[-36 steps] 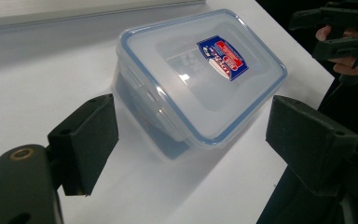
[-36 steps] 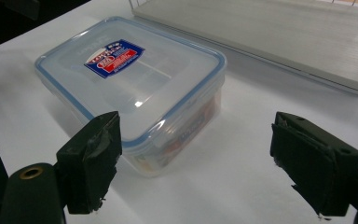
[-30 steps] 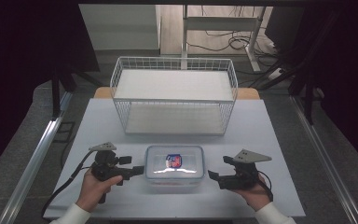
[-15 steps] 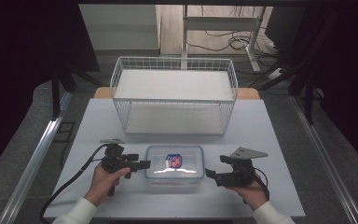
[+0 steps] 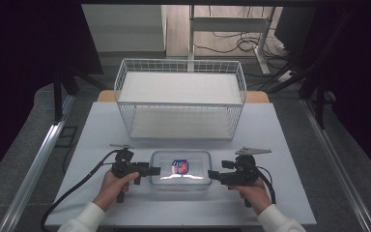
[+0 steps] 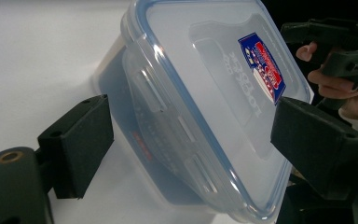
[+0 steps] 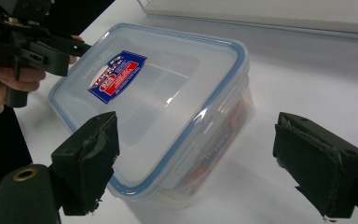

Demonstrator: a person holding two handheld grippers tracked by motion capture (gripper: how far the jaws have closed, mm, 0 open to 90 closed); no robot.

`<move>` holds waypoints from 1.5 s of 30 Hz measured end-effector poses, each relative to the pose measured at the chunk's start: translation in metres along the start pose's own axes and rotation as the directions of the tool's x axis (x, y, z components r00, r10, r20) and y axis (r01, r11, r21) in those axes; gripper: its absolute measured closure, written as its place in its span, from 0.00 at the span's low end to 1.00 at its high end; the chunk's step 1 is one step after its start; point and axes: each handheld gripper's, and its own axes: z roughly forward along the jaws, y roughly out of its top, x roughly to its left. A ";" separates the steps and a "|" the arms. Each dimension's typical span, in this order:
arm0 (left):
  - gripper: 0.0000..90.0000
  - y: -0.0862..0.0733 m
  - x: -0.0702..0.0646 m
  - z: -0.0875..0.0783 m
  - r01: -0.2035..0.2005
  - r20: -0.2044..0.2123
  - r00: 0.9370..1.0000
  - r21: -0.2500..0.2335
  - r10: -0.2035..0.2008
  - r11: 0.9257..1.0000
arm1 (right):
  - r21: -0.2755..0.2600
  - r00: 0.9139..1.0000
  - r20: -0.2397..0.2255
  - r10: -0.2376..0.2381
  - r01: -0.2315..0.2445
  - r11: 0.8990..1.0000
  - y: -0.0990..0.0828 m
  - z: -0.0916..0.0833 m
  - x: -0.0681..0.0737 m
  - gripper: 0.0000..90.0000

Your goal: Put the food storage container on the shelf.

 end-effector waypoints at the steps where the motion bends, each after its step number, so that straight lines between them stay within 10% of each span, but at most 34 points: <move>1: 0.15 0.000 0.000 0.001 0.005 0.011 1.000 0.001 -0.005 1.000 | 0.004 1.000 -0.005 0.002 -0.002 1.000 0.000 0.002 0.000 0.16; 26: 0.28 -0.003 -0.003 0.001 0.003 0.016 1.000 0.012 -0.003 1.000 | 0.110 0.973 -0.112 0.200 -0.187 0.976 0.005 0.034 -0.012 0.33; 45: 0.46 -0.015 -0.023 -0.015 -0.056 -0.034 0.998 -0.027 0.055 0.998 | 0.057 0.977 -0.100 0.189 -0.184 0.981 0.002 0.014 0.001 0.51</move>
